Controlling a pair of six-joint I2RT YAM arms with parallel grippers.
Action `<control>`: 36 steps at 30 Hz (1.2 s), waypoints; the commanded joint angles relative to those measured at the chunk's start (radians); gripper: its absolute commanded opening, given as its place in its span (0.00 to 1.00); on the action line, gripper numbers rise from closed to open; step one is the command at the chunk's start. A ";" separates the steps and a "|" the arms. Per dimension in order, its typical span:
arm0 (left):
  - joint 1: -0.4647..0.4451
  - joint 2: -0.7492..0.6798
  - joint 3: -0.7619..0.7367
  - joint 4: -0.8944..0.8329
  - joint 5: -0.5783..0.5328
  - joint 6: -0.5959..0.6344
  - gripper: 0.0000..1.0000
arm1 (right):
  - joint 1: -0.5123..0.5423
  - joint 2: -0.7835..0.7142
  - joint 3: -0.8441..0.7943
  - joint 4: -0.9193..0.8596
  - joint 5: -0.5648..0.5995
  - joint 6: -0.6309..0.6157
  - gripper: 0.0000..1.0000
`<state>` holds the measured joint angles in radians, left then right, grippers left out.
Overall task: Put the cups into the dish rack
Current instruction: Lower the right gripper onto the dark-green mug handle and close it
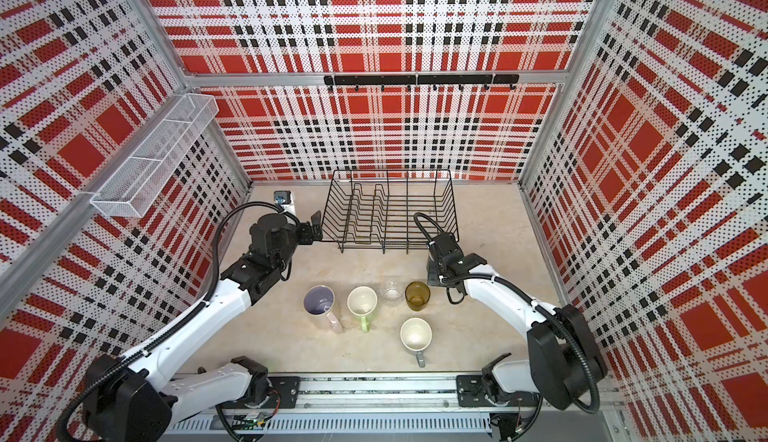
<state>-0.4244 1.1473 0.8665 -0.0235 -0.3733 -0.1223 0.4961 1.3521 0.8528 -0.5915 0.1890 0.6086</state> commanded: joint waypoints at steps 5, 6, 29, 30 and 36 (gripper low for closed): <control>-0.032 0.021 0.067 0.016 -0.036 -0.001 0.98 | -0.019 -0.052 0.023 0.015 0.023 -0.023 0.00; -0.036 0.020 0.072 0.016 -0.036 0.003 0.98 | -0.020 -0.058 0.024 0.008 0.024 -0.029 0.00; -0.082 0.033 0.054 0.065 -0.089 0.031 0.98 | -0.053 -0.127 -0.060 -0.097 0.024 -0.049 0.20; -0.082 0.028 0.049 0.065 -0.093 0.032 0.98 | -0.054 -0.126 -0.059 -0.097 0.023 -0.049 0.24; -0.082 -0.003 0.019 0.079 -0.102 0.038 0.98 | -0.053 -0.112 -0.030 -0.129 -0.034 -0.081 0.46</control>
<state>-0.5011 1.1721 0.9005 0.0223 -0.4572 -0.0990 0.4480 1.2297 0.7910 -0.7174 0.1776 0.5480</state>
